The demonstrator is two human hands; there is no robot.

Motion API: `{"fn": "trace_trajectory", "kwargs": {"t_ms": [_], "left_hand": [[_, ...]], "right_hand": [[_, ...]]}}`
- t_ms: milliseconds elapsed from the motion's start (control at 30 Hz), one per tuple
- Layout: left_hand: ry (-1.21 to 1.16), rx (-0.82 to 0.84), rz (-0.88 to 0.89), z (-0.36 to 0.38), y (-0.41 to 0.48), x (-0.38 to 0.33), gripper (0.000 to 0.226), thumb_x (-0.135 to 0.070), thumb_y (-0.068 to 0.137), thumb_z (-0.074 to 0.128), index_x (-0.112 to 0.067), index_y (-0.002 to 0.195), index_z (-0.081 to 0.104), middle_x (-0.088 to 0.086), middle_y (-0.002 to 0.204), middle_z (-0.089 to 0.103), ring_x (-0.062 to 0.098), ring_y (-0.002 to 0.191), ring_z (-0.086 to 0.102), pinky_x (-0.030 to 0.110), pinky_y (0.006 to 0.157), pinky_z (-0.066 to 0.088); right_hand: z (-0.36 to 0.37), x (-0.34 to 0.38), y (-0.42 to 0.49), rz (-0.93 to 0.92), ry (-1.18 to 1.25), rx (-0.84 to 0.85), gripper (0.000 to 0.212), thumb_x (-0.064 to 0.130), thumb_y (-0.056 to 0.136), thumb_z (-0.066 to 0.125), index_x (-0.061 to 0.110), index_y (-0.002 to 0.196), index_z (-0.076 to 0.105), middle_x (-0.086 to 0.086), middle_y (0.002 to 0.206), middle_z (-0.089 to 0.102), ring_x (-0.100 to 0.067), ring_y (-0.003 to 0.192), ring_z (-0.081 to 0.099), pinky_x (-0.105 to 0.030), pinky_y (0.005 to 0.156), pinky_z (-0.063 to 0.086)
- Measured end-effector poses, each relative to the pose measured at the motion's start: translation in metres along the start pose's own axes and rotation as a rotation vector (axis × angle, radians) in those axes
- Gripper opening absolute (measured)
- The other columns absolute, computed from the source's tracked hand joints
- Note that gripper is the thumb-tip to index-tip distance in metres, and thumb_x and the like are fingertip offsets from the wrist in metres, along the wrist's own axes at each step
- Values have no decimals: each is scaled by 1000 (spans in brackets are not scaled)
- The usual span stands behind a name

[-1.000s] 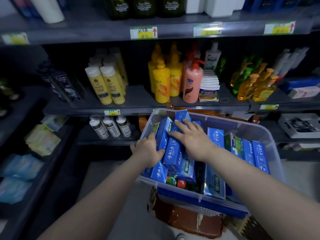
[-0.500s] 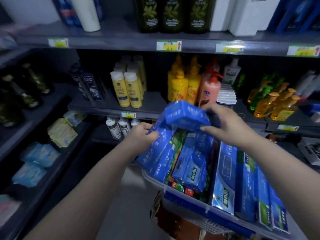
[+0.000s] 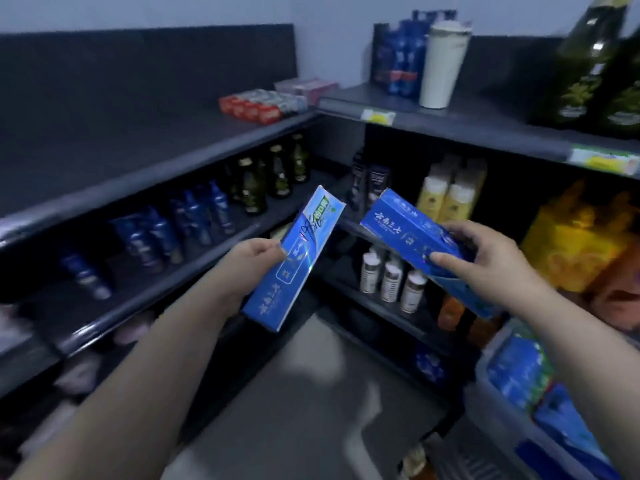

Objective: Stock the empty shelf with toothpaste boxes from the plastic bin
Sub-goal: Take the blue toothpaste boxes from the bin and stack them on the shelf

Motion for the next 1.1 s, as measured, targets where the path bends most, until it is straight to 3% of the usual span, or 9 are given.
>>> {"fn": "trace_trajectory", "kwargs": {"t_ms": [200, 233, 333, 467, 600, 700, 800, 1000, 1100], "left_hand": [[142, -341, 32, -181, -38, 37, 12, -10, 86, 63, -21, 83, 58, -11, 60, 66, 5, 55, 60, 17, 52, 48], [214, -402, 52, -211, -45, 45, 10, -17, 81, 67, -22, 85, 58, -12, 65, 67, 9, 62, 61, 21, 60, 50], [534, -567, 50, -293, -73, 60, 39, -40, 64, 54, -25, 99, 57, -4, 92, 69, 21, 87, 64, 36, 83, 51], [856, -812, 25, -379, -104, 64, 54, -43, 68, 46, -29, 119, 53, -1, 110, 66, 29, 108, 55, 39, 95, 40], [1021, -974, -50, -449, -123, 64, 45, -30, 81, 58, -27, 125, 50, -1, 102, 60, 30, 111, 46, 35, 92, 27], [1084, -1041, -131, -497, -136, 68, 49, -39, 76, 55, -27, 124, 50, -2, 96, 54, 28, 110, 44, 34, 92, 24], [1107, -1063, -237, -540, -142, 71, 50, -38, 74, 58, -27, 122, 50, 2, 104, 60, 29, 112, 44, 36, 96, 23], [1120, -945, -410, -606, -141, 82, 56, -45, 64, 49, -28, 118, 50, -3, 95, 54, 26, 112, 42, 39, 106, 15], [1081, -927, -437, -629, -143, 88, 49, -39, 72, 57, -27, 119, 51, -2, 95, 51, 26, 115, 39, 40, 111, 8]], "right_hand": [[138, 148, 50, -199, 31, 118, 46, 29, 76, 76, 24, 119, 61, 1, 109, 62, -19, 101, 59, -40, 93, 46], [160, 173, 55, -238, 47, 133, 45, 29, 77, 76, 24, 119, 61, 1, 108, 62, -18, 101, 58, -38, 92, 46], [222, 244, 67, -347, 84, 193, 45, 25, 79, 75, 21, 121, 61, 1, 107, 60, -19, 101, 57, -32, 89, 42], [285, 320, 76, -469, 168, 225, 46, 23, 78, 75, 20, 122, 60, -2, 106, 61, -20, 98, 58, -29, 86, 40], [332, 389, 86, -579, 217, 253, 45, 27, 80, 73, 23, 123, 59, 5, 100, 55, -15, 92, 54, -28, 81, 37], [361, 435, 98, -686, 247, 294, 47, 28, 81, 71, 22, 126, 58, 5, 101, 54, -8, 89, 48, -23, 78, 32], [386, 475, 112, -790, 284, 336, 49, 29, 82, 70, 20, 128, 57, 6, 101, 54, -5, 88, 48, -20, 77, 32], [432, 543, 144, -890, 316, 384, 52, 35, 81, 69, 23, 130, 56, 10, 98, 54, -18, 93, 54, -35, 84, 42], [455, 572, 154, -912, 337, 436, 51, 39, 81, 68, 28, 129, 56, 13, 96, 53, -20, 94, 54, -38, 88, 44]]}}
Point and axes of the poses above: each hand's wrist, its own y-axis towards the middle knuckle, its own z-axis out of the palm, x = y × z, the point moved 1 cm from there along y, towards the middle knuckle
